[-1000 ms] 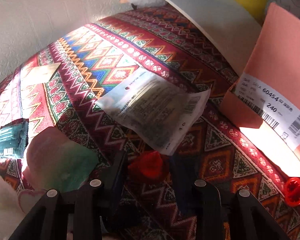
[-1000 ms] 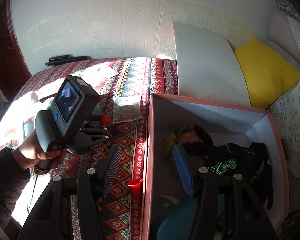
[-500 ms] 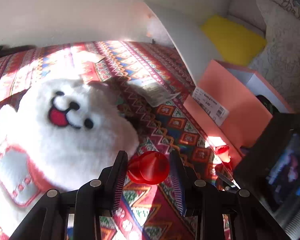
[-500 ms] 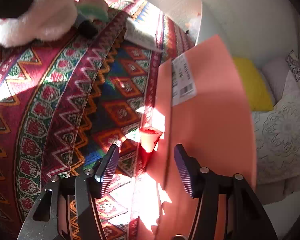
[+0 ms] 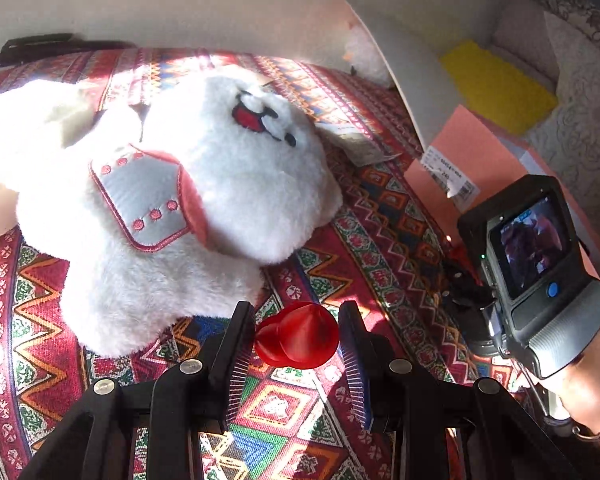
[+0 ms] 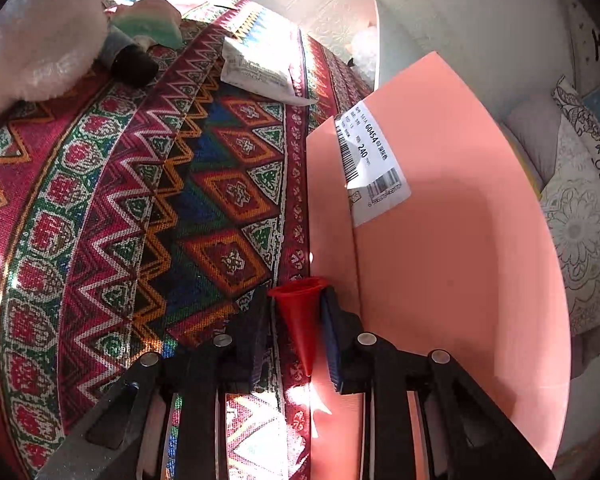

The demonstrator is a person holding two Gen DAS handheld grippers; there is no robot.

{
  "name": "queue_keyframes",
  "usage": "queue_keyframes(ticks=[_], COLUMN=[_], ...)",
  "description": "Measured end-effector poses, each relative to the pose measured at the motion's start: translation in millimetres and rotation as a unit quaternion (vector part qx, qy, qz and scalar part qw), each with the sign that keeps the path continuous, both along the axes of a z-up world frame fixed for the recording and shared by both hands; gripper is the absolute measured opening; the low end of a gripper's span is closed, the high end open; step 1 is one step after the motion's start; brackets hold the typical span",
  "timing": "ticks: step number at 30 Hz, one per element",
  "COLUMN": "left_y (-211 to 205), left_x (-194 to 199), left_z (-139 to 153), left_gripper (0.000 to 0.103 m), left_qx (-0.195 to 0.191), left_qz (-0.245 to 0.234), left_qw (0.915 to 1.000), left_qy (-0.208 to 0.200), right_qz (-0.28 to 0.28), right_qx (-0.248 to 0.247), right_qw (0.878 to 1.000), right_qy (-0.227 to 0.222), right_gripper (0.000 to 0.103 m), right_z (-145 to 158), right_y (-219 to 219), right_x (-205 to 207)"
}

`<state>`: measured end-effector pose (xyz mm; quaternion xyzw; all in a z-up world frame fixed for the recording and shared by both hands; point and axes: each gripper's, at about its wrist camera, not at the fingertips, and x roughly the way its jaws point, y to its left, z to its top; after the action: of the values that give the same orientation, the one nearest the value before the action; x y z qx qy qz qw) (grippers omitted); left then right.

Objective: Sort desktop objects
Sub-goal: 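Carry both red cones into the pink box and open both tools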

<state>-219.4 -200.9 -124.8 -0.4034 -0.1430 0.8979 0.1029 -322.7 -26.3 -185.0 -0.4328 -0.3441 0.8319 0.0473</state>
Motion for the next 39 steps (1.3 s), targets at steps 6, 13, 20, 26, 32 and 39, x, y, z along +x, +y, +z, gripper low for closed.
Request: queue_keyframes(ticks=[6, 13, 20, 26, 32, 39], left_y=[7.6, 43.3, 114.1, 205.3, 284.7, 281.0], left_x=[8.7, 18.2, 4.8, -31.4, -61.2, -54.4], left_z=[16.7, 61.9, 111.9, 131.7, 124.0, 123.2], left_gripper=[0.036, 0.036, 0.036, 0.036, 0.04, 0.1], left_qx=[0.005, -0.008, -0.007, -0.009, -0.036, -0.044], left_qz=[0.004, -0.018, -0.078, -0.153, -0.202, -0.15], left_qw=[0.9998, 0.9978, 0.9903, 0.98, 0.9725, 0.9804], left_qy=[0.018, 0.064, 0.115, 0.127, 0.11, 0.119], right_qz=[0.056, 0.073, 0.018, -0.047, -0.081, -0.13], right_qx=[-0.055, -0.133, -0.214, -0.395, -0.53, -0.536], right_qw=[0.995, 0.976, 0.949, 0.9, 0.839, 0.82], right_qy=[0.063, 0.154, 0.232, 0.177, 0.095, 0.15], right_gripper=[0.026, 0.027, 0.027, 0.027, 0.027, 0.074], right_z=[65.0, 154.2, 224.6, 229.5, 195.0, 196.1], right_y=[-10.6, 5.2, 88.6, 211.2, 283.3, 314.0], right_x=[39.7, 76.5, 109.4, 88.7, 61.5, 72.8])
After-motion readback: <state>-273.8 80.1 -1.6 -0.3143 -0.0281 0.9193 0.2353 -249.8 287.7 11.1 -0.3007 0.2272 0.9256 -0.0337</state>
